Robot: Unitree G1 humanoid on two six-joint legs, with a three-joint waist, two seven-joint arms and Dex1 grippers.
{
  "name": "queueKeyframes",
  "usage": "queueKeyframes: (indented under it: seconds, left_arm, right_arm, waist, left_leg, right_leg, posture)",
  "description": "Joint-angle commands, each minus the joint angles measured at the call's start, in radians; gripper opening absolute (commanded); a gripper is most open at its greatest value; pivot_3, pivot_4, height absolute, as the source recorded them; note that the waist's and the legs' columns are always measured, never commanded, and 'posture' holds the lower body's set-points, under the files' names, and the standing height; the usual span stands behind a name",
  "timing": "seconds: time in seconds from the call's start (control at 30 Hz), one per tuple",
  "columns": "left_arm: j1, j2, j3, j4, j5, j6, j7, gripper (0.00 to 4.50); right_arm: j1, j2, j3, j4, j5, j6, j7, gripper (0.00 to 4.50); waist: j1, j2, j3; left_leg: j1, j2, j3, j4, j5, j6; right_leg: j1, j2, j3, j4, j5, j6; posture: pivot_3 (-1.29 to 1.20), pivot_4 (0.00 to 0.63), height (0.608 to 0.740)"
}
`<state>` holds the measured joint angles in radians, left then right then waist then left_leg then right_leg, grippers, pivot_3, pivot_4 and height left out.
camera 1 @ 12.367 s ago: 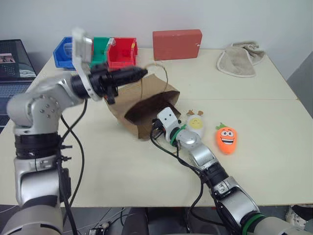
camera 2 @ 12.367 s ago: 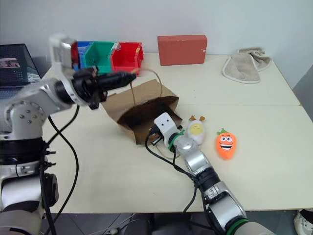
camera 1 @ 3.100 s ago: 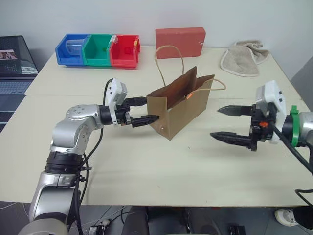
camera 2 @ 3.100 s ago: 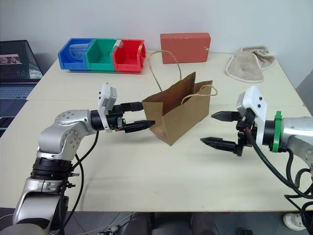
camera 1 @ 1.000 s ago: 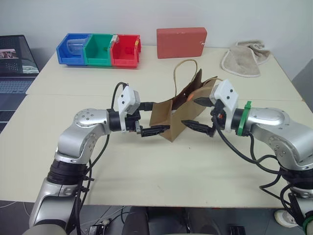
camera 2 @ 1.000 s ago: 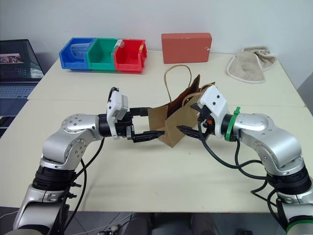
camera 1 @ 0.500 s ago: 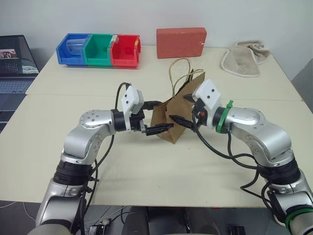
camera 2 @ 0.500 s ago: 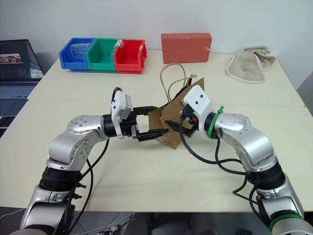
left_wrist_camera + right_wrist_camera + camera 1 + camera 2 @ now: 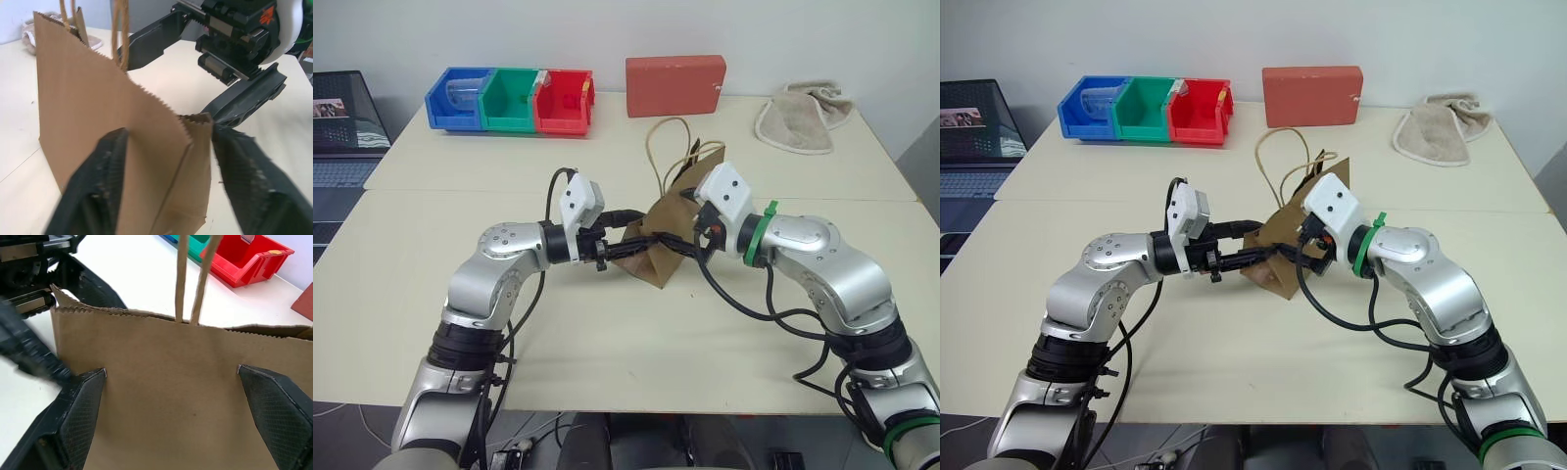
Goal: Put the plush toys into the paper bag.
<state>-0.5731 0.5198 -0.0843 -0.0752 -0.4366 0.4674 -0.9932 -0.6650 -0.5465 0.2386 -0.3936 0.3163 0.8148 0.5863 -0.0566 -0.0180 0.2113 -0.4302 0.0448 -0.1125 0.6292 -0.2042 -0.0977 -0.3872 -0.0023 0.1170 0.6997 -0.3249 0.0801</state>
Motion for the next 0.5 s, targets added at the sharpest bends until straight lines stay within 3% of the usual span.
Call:
queueKeyframes:
  seconds: [0.03, 0.2, 0.5]
  left_arm:
    - [-0.008, -0.023, -0.016, 0.020, 0.035, -0.039, 0.021, 1.47]
    - [-0.013, -0.045, -0.019, 0.053, 0.071, -0.068, 0.051, 0.01]
    - [-0.063, 0.001, 0.010, 0.105, 0.085, -0.105, 0.016, 0.01]
  right_arm:
    - [0.009, -0.031, -0.038, -0.086, 0.031, -0.008, 0.052, 4.50]
    - [0.034, -0.104, -0.120, -0.155, 0.101, 0.029, 0.119, 4.50]
    - [0.191, -0.300, -0.353, -0.258, 0.245, 0.015, 0.272, 4.50]
  waist:
    - [0.002, 0.000, 0.000]
    - [0.003, 0.000, 0.000]
    - [0.010, 0.000, 0.000]
  left_leg:
    - [0.000, 0.000, 0.000, 0.000, 0.000, 0.000]
    - [0.000, 0.000, 0.000, 0.000, 0.000, 0.000]
    - [0.001, -0.001, 0.000, 0.000, 0.000, 0.000]
  right_leg:
    - [0.000, 0.000, 0.000, 0.000, 0.000, 0.000]
    - [0.000, 0.000, 0.000, 0.000, 0.000, 0.000]
    - [0.002, 0.000, 0.000, 0.000, 0.000, 0.000]
  posture:
    - [0.00, 0.150, 0.740]
    - [0.00, 0.150, 0.740]
    - [0.00, 0.150, 0.740]
